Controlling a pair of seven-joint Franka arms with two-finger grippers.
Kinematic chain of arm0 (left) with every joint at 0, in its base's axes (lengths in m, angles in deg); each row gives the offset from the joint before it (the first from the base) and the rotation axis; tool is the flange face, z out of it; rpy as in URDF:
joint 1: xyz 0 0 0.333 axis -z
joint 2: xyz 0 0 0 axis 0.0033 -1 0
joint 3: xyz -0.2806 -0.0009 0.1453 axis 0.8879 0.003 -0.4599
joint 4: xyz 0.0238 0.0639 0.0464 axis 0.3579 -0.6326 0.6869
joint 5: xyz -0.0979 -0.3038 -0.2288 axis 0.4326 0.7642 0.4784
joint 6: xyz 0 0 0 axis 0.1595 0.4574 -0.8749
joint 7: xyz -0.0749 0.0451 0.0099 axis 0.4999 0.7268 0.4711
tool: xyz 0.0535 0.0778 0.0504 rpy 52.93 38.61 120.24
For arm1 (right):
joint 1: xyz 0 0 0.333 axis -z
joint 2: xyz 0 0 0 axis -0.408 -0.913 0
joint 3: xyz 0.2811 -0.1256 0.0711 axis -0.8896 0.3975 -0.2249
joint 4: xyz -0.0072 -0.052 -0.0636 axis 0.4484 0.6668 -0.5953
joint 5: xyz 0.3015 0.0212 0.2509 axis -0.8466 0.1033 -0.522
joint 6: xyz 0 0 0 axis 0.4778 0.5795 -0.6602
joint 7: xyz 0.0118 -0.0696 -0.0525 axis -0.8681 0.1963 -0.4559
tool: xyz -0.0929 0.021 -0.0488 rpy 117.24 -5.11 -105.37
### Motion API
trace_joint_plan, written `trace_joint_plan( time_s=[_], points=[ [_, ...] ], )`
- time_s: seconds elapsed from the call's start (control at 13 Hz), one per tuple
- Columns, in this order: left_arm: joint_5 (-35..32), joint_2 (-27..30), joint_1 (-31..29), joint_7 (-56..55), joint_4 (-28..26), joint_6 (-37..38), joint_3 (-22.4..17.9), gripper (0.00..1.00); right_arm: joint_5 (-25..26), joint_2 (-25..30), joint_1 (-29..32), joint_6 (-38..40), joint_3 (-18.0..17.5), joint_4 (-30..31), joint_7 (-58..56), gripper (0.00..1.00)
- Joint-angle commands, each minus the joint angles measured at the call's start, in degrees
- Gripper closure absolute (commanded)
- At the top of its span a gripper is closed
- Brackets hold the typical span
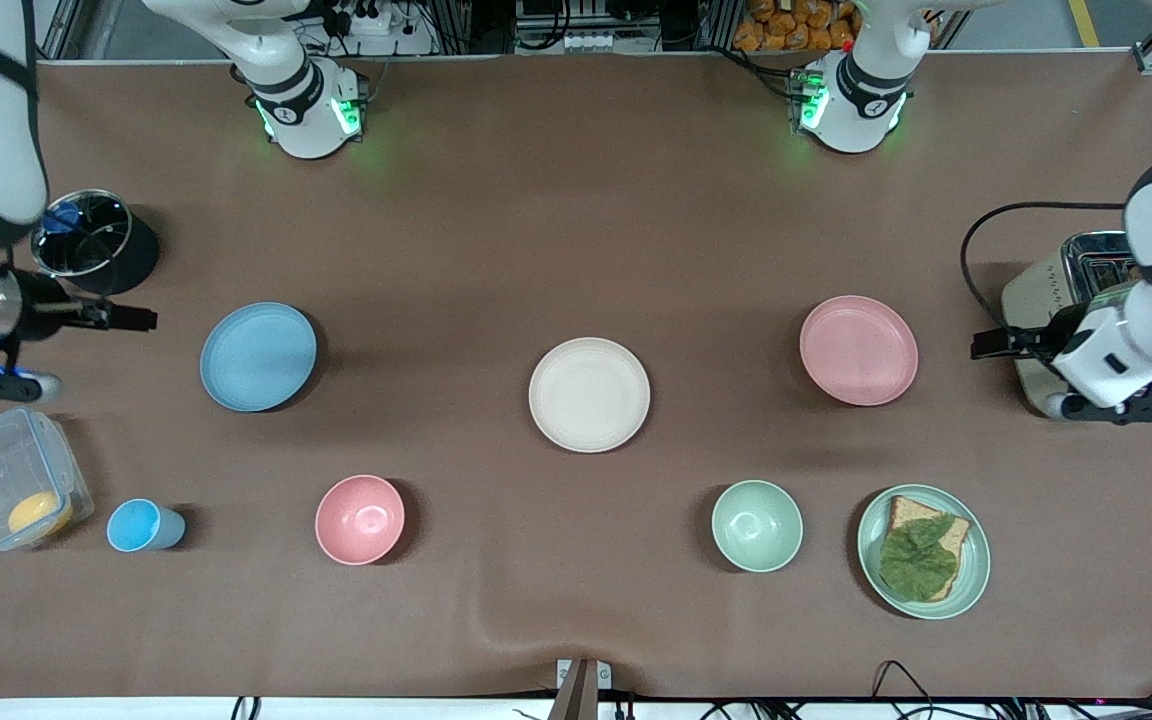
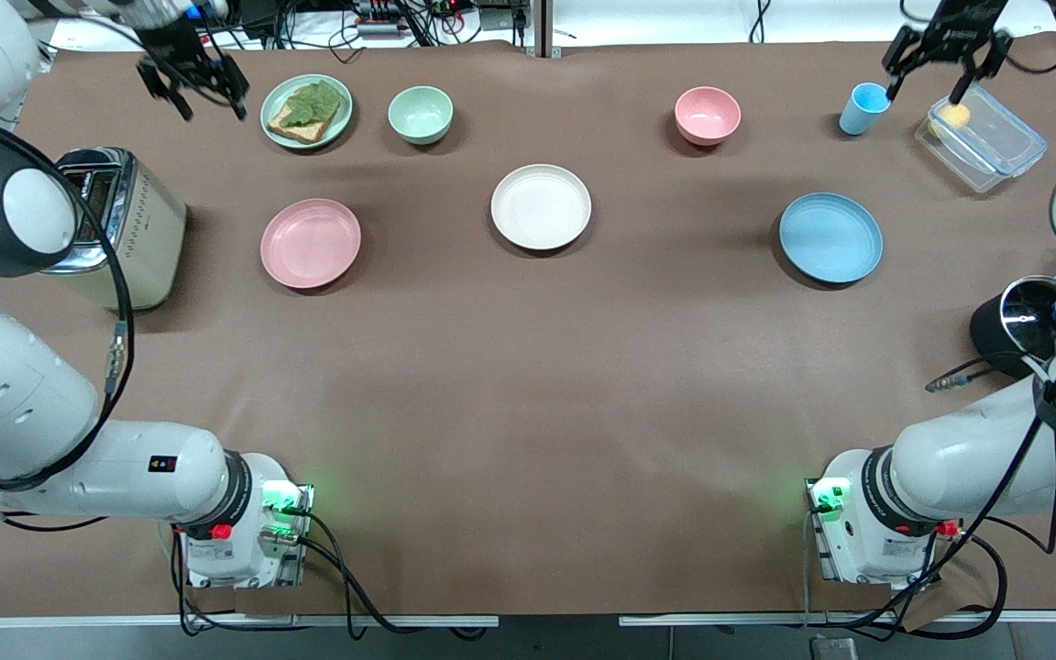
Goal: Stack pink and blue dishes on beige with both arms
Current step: 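Reach both grippers down to the blue and pink plate rims, then grip and lift the plate rims with both grippers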
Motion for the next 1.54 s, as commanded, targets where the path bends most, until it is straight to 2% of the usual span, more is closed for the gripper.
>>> trace_joint_plan(
  time_s=[0.0, 0.15, 0.31, 0.46, 0.62, 0.77, 0.92, 1.0, 1.08, 1.15, 1.23, 1.31, 1.38, 1.46],
  points=[
    [1.09, 1.23, -0.68, -0.25, -9.49, -6.11, 0.28, 0.00, 0.16, -2.36, 4.52, -7.44, -0.64, 5.48, -6.98, 0.00],
    [1.18, -0.53, -0.68, -0.34, -13.97, -10.58, 0.37, 0.00, -2.02, -2.63, 8.39, -17.64, -0.64, 13.48, -14.62, 0.00],
    [5.28, -3.59, -3.47, 0.36, -15.13, -11.39, 0.54, 0.00, -3.70, -4.20, 10.42, -24.33, -0.64, 18.51, -18.86, 0.00],
    [7.15, -7.64, -4.98, 2.20, -15.14, -11.48, 0.55, 0.00, -5.19, -7.44, 10.87, -28.91, -0.64, 20.28, -21.15, 0.00],
    [12.57, -9.93, -7.35, 5.44, -15.05, -11.48, 0.63, 0.00, -8.35, -11.57, 11.39, -30.34, -0.64, 20.20, -24.31, 0.00],
    [14.71, -11.95, -8.41, 9.14, -14.61, -11.48, 0.55, 0.00, -9.86, -14.65, 11.31, -32.53, -0.73, 20.20, -25.82, 0.00],
    [17.51, -13.97, -9.82, 10.20, -14.43, -11.31, 1.25, 0.12, -11.00, -15.90, 11.22, -32.63, -0.82, 20.20, -26.00, 0.00],
    [17.96, -14.68, -9.82, 10.56, -13.91, -10.78, 1.34, 0.27, -11.00, -16.51, 10.96, -32.45, -0.82, 20.20, -26.00, 0.00],
    [18.05, -15.29, -10.08, 10.56, -13.38, -10.61, 1.34, 0.38, -11.00, -16.95, 10.95, -32.19, -0.91, 20.11, -26.35, 0.13],
    [18.66, -16.52, -10.43, 10.56, -13.29, -10.60, 1.51, 0.49, -11.09, -16.87, 10.87, -31.84, -0.91, 20.11, -26.35, 0.59],
    [20.32, -17.75, -10.09, 10.56, -13.29, -10.43, 1.43, 0.62, -11.09, -16.87, 10.52, -30.62, -0.91, 19.76, -26.26, 1.00],
    [20.60, -17.93, -10.17, 10.56, -12.85, -9.99, 1.43, 0.82, -11.09, -16.87, 10.69, -29.30, -0.91, 18.89, -26.35, 1.00],
    [20.69, -17.94, -10.26, 10.04, -11.54, -8.60, 1.43, 0.96, -11.09, -16.87, 10.60, -28.68, -0.91, 18.71, -26.26, 1.00],
    [20.78, -17.94, -9.91, 9.68, -10.23, -5.54, 1.43, 1.00, -11.09, -16.87, 10.52, -28.50, -0.91, 18.71, -26.35, 1.00]
  ],
)
